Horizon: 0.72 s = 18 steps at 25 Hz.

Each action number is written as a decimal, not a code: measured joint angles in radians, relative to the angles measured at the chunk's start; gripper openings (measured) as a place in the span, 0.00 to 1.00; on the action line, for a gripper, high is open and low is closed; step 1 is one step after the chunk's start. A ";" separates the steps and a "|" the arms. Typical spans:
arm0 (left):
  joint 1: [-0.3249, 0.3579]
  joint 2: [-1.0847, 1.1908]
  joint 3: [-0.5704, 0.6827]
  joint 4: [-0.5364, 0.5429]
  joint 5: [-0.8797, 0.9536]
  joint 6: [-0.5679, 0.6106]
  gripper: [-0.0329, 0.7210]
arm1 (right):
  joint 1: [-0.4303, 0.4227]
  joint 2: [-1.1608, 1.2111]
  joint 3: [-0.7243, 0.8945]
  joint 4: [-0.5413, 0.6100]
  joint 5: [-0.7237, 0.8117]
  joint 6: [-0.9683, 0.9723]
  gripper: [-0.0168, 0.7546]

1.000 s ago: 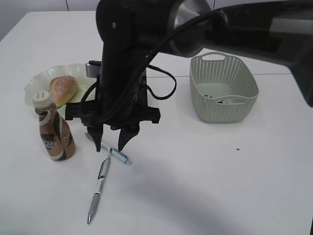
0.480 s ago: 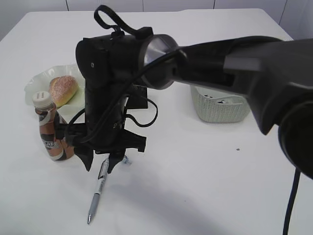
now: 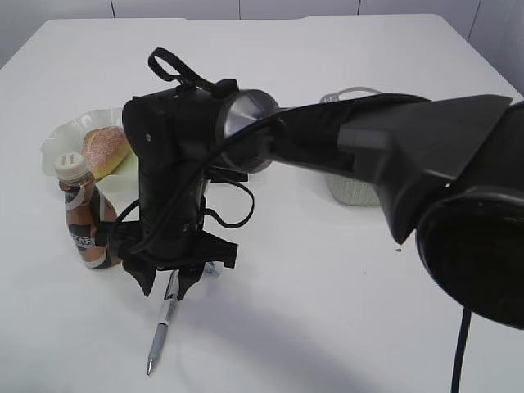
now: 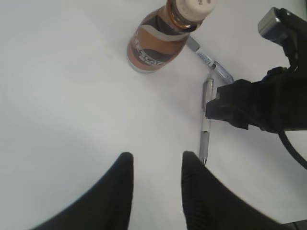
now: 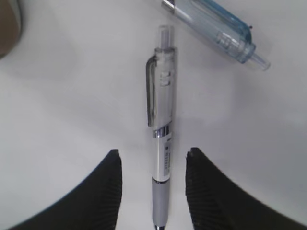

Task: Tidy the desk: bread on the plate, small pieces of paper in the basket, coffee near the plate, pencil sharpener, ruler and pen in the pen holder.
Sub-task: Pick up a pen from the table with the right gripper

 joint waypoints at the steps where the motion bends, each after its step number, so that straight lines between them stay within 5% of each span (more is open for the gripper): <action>1: 0.000 0.000 0.000 0.000 0.000 0.000 0.38 | 0.000 0.002 -0.001 -0.002 -0.002 0.003 0.44; 18: 0.000 0.000 0.000 -0.002 -0.002 0.001 0.38 | 0.002 0.045 -0.002 -0.017 -0.046 0.024 0.44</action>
